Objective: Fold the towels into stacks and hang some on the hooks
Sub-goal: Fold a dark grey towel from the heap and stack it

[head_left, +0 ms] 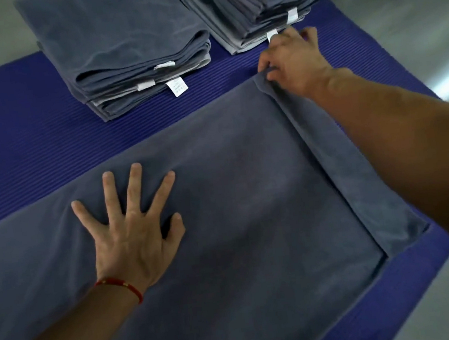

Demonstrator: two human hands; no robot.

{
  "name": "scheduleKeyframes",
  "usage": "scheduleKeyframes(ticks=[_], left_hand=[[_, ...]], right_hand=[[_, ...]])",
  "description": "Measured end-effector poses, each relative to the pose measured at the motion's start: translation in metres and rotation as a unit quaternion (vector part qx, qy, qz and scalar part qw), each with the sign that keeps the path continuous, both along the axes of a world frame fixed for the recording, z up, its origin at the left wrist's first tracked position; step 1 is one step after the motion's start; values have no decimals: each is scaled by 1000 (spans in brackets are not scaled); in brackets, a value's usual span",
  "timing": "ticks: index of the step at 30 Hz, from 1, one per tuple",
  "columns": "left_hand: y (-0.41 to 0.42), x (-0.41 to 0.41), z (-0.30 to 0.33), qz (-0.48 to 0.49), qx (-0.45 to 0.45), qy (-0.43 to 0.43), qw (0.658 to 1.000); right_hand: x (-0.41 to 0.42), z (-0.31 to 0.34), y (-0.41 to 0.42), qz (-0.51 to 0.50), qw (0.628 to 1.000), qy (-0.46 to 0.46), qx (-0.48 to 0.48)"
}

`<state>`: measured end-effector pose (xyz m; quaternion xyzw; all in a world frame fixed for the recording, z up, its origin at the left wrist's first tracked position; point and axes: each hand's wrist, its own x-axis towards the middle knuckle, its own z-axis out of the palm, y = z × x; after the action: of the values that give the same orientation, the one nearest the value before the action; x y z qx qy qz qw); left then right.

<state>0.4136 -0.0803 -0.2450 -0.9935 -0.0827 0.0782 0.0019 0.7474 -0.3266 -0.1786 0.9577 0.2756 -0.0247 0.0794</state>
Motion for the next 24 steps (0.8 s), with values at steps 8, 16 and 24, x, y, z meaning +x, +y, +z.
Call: scheduleKeyframes(ticks=[8,16,24], left_hand=[[1,0,2,3,-13,3,1000],[1,-2,2,21,-6,8,1000],[36,-28,6,-37,-58,20,997]], right_hand=[[-130,-55,-75,-124,981,83,123],[-291,-60,-182,-329,934,73,114],[-414,-60,-80,-336,932,91,101]])
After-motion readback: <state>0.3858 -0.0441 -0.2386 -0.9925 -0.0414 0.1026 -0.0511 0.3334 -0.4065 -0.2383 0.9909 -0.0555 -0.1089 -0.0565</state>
